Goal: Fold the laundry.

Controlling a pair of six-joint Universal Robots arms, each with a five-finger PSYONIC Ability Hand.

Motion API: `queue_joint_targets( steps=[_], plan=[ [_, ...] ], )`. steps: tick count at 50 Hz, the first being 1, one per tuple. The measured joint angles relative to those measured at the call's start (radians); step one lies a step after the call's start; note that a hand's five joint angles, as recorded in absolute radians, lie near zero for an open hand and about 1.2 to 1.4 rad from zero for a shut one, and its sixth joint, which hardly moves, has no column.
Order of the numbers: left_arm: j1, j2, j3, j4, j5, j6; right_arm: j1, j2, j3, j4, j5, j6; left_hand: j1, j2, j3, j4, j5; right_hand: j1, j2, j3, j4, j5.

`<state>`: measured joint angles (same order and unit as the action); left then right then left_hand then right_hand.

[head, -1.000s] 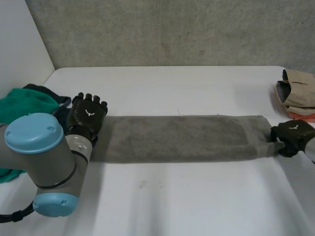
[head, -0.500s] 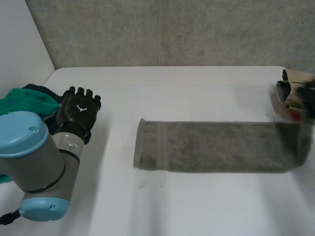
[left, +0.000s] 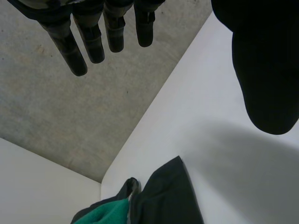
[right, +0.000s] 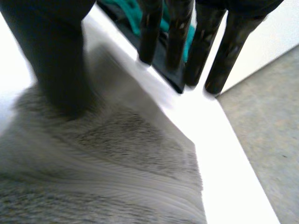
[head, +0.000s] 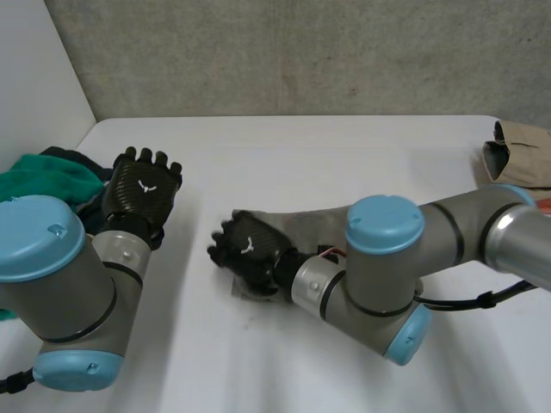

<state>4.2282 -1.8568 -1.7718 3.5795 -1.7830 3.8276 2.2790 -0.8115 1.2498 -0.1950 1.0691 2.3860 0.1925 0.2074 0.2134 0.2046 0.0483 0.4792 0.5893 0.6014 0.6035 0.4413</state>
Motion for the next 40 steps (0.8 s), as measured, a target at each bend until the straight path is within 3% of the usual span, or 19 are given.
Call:
queue_joint_targets(
  steps=[1, 3, 4, 10, 16, 26, 27, 28, 31, 32, 40],
  plan=[
    [-0.002, 0.0, 0.003, 0.0, 0.0, 0.001, -0.008, -0.022, 0.007, 0.0, 0.01, 0.023, 0.0, 0.0, 0.0, 0.0, 0.0, -0.175, -0.212, -0.209, -0.207, -0.207],
    [-0.004, 0.0, 0.005, 0.001, 0.001, 0.001, -0.014, -0.036, 0.012, 0.001, 0.018, 0.037, 0.0, 0.0, 0.0, 0.0, 0.0, -0.175, -0.212, -0.209, -0.207, -0.207],
    [-0.007, -0.001, 0.011, 0.002, 0.001, 0.002, -0.037, -0.075, 0.026, 0.004, 0.044, 0.083, 0.0, 0.0, 0.0, 0.0, 0.0, -0.276, -0.368, -0.384, -0.369, -0.371],
    [-0.024, -0.002, 0.029, 0.003, 0.001, 0.003, -0.108, -0.164, 0.071, 0.029, 0.118, 0.206, 0.0, 0.0, 0.0, 0.0, 0.0, -0.276, -0.369, -0.386, -0.369, -0.374],
    [-0.089, -0.016, 0.068, 0.005, 0.0, 0.002, -0.273, -0.27, 0.203, 0.147, 0.195, 0.336, 0.0, 0.0, 0.0, 0.0, 0.0, -0.276, -0.369, -0.386, -0.369, -0.374],
    [-0.169, -0.08, 0.111, 0.006, -0.002, 0.001, -0.458, -0.28, 0.383, 0.17, 0.191, 0.257, 0.0, 0.0, 0.0, 0.0, 0.0, -0.266, -0.352, -0.372, -0.359, -0.364],
    [-0.174, -0.086, 0.112, 0.005, -0.002, 0.001, -0.474, -0.277, 0.396, 0.16, 0.191, 0.236, 0.0, 0.0, 0.0, 0.0, 0.0, 0.011, -0.017, -0.031, -0.051, -0.074],
    [-0.177, -0.089, 0.112, 0.005, -0.002, 0.001, -0.483, -0.276, 0.403, 0.151, 0.192, 0.224, 0.0, 0.0, 0.0, 0.0, 0.0, 0.164, 0.152, 0.134, 0.106, 0.07],
    [-0.179, -0.091, 0.11, 0.004, -0.002, 0.001, -0.504, -0.274, 0.41, 0.118, 0.2, 0.193, 0.0, 0.0, 0.0, 0.0, 0.0, 0.231, 0.234, 0.194, 0.187, 0.144],
    [-0.179, -0.09, 0.109, 0.004, -0.002, 0.001, -0.508, -0.275, 0.409, 0.106, 0.204, 0.185, 0.0, 0.0, 0.0, 0.0, 0.0, 0.442, 0.553, 0.529, 0.529, 0.473],
    [-0.173, -0.068, 0.101, 0.001, -0.005, 0.004, -0.47, -0.278, 0.34, 0.06, 0.272, 0.108, 0.0, 0.0, 0.0, 0.0, 0.0, 0.47, 0.573, 0.583, 0.584, 0.521]
  ],
)
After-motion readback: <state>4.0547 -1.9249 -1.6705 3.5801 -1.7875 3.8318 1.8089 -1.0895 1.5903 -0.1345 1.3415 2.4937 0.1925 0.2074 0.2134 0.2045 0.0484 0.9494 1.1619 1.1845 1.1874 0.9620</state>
